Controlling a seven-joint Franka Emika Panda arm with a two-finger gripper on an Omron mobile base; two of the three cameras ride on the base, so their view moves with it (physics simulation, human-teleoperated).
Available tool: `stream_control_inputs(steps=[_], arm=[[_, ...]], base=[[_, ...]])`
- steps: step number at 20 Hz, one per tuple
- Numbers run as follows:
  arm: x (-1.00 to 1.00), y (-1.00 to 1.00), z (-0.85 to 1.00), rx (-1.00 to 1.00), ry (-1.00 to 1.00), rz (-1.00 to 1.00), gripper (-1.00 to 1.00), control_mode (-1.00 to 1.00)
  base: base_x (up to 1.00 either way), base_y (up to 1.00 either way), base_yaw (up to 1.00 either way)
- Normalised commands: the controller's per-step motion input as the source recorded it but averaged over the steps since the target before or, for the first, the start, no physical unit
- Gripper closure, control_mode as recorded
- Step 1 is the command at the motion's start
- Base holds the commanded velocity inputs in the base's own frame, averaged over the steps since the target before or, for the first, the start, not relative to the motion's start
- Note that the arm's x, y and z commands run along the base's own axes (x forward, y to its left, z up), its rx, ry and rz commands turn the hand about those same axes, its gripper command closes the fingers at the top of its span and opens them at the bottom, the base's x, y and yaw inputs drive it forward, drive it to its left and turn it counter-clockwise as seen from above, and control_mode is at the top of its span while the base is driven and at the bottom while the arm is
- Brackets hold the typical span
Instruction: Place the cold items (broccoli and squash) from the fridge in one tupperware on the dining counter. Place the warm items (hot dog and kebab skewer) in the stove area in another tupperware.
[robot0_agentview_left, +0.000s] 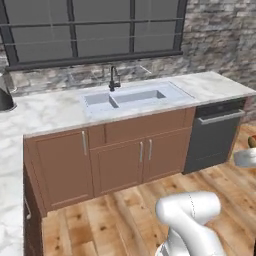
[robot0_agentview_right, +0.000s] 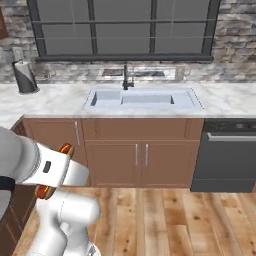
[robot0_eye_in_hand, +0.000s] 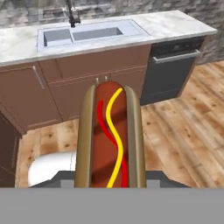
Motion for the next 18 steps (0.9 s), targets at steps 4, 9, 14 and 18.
stream_control_inputs(steps=[4, 9, 14, 18], arm=[[0.0, 0.0, 0.0, 0.0, 0.0, 0.0, 1.0, 1.0], [0.0, 0.0, 0.0, 0.0, 0.0, 0.0, 1.0, 1.0], [0.0, 0.0, 0.0, 0.0, 0.0, 0.0, 1.0, 1.0], [0.0, 0.0, 0.0, 0.0, 0.0, 0.0, 1.0, 1.0]], base=[[0.61, 0.0, -0.74], [0.76, 0.0, -0.51], [0.8, 0.0, -0.27], [0.72, 0.0, -0.2]])
